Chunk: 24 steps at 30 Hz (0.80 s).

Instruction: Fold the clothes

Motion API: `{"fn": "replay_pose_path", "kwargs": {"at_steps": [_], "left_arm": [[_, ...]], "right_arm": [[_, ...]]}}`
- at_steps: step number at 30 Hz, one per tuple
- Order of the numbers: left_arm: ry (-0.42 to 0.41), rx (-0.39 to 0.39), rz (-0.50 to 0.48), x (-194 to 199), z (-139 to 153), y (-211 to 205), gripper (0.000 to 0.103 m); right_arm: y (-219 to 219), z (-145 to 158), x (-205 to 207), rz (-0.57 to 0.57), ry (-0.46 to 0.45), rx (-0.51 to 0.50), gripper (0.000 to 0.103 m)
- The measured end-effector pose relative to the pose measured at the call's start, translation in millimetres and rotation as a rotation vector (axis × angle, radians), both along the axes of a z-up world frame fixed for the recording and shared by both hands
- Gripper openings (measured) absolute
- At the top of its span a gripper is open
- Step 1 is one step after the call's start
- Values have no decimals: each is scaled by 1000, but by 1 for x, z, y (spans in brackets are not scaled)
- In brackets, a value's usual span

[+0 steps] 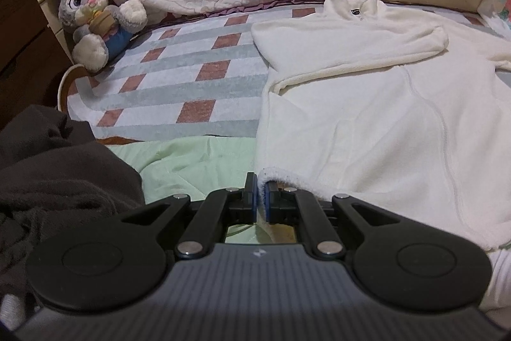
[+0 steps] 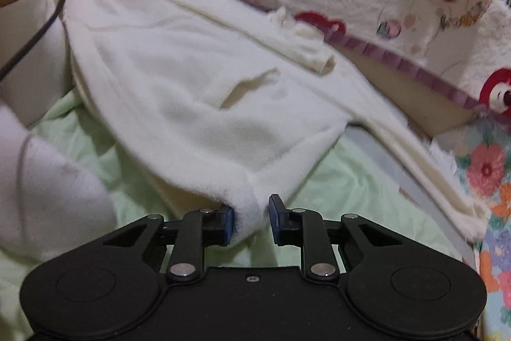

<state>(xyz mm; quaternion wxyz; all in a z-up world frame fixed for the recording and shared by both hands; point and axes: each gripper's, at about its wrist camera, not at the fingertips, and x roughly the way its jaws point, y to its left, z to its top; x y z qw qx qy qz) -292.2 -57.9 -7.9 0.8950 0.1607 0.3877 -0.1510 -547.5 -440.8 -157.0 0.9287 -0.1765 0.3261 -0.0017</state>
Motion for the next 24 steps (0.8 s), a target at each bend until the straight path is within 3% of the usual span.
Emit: {"fn": "replay_pose_path", "kwargs": {"at_steps": [1, 2, 5, 7, 11, 15, 19, 24], "left_arm": [[9, -5, -7, -1, 2, 2, 4], [18, -8, -17, -3, 4, 3, 4], [72, 0, -62, -13, 7, 12, 4], [109, 23, -85, -20, 1, 15, 4], [158, 136, -149, -29, -19, 9, 4], [163, 165, -152, -32, -20, 9, 4], [164, 141, -112, -33, -18, 18, 4], [190, 159, -114, -38, -26, 23, 4]], "right_arm": [[-6, 7, -1, -17, -37, 58, 3], [-17, 22, -10, -69, -114, 182, 3], [-54, 54, -55, -299, -344, 623, 2], [-62, 45, -79, -411, -374, 767, 2], [-67, 10, -86, -513, -331, 937, 2], [-64, 12, -83, -495, -326, 919, 2], [-62, 7, -88, -498, -278, 877, 2], [-63, 1, -87, -527, -217, 909, 2]]}}
